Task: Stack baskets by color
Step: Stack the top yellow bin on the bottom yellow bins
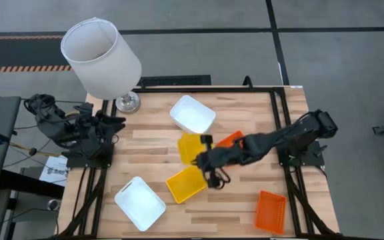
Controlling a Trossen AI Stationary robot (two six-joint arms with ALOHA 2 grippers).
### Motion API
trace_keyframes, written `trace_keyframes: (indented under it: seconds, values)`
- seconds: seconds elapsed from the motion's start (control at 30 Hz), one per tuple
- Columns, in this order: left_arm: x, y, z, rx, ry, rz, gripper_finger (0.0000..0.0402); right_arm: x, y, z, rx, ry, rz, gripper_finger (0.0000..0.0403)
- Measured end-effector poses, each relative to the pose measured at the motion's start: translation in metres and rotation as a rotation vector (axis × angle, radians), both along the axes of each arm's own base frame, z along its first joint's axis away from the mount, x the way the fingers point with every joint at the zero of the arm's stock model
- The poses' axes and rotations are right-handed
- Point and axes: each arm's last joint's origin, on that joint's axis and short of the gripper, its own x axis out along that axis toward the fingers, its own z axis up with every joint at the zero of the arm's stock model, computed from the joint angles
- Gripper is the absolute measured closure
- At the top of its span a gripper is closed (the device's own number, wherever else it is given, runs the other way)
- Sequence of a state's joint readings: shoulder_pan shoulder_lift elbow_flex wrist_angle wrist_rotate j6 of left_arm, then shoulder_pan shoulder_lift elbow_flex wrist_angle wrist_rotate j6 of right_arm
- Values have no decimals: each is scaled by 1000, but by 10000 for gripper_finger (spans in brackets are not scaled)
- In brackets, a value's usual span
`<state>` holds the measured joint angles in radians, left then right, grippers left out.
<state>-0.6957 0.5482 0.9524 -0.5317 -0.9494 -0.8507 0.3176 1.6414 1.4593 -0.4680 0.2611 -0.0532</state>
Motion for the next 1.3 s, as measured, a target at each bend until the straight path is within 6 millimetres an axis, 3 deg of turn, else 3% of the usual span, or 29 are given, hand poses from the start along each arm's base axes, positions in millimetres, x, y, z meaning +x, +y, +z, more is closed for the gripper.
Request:
trace_keyframes:
  seconds: [0.23, 0.47, 0.63, 0.97, 1.3]
  values:
    - [-1, 1, -8, -50, 41, 13, 149, 31, 34, -20, -21, 30, 59, 395]
    - [-2, 2, -13, -36, 79, 24, 149, 68, 56, -44, -69, 89, 87, 393]
    - [-2, 2, -14, -64, 81, 29, 149, 84, 71, -57, -124, 186, 97, 395]
    - [-2, 2, -14, -82, 78, 29, 149, 88, 97, -90, -138, 383, 103, 392]
    - [-2, 2, -14, -114, 68, 32, 149, 83, 103, -87, -106, 407, 158, 386]
